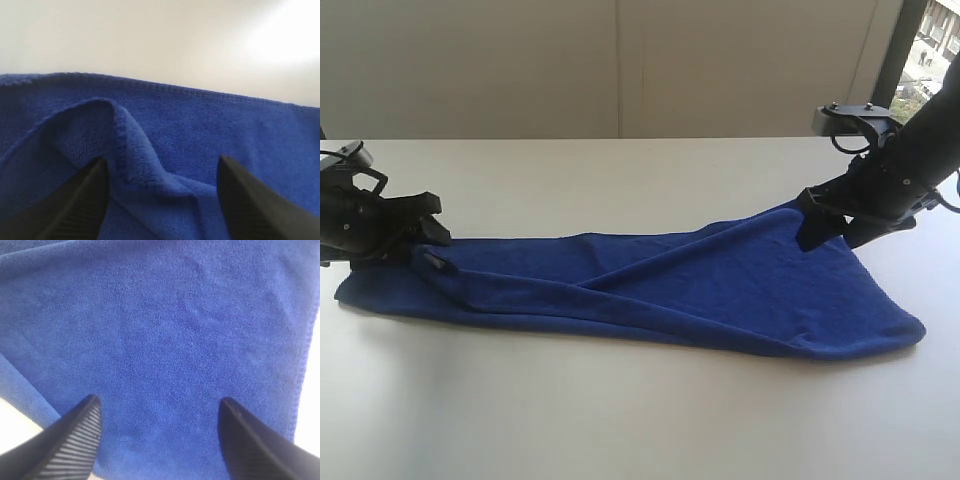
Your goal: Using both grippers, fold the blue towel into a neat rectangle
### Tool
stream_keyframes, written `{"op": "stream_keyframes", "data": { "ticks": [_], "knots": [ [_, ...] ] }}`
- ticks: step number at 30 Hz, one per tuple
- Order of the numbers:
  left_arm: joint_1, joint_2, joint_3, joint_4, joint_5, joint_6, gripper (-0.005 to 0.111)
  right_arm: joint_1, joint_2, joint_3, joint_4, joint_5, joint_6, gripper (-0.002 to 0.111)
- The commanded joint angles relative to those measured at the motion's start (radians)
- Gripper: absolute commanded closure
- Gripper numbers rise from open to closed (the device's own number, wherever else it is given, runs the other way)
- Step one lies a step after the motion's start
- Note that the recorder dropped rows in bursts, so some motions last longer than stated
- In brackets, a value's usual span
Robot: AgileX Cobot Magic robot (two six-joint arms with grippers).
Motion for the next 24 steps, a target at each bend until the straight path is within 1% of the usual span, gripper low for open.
{"op": "stream_keyframes", "data": {
  "ticks": [1,5,8,14,21,24],
  "knots": [
    [0.004,0.002,-0.005,-0.037,-0.006,0.002,0.04,-0.005,0.001,0.004,0.004,-0.019,0.002,0.046],
    [0.004,0.002,-0.005,-0.055,-0.019,0.002,0.04,-0.005,0.001,0.004,0.004,-0.033,0.002,0.046],
    [0.004,0.002,-0.005,-0.057,-0.021,0.002,0.044,-0.005,0.001,0.004,0.004,-0.035,0.002,0.046],
    [0.004,0.002,-0.005,-0.06,-0.021,0.002,0.07,-0.005,0.001,0.004,0.004,-0.035,0.002,0.046],
    [0.004,0.002,-0.005,-0.06,-0.036,0.002,0.106,-0.005,0.001,0.004,0.004,-0.038,0.002,0.046],
    [0.004,0.0,-0.005,-0.058,-0.017,0.004,0.107,-0.005,0.001,0.004,0.004,-0.038,0.002,0.046]
  ]
}}
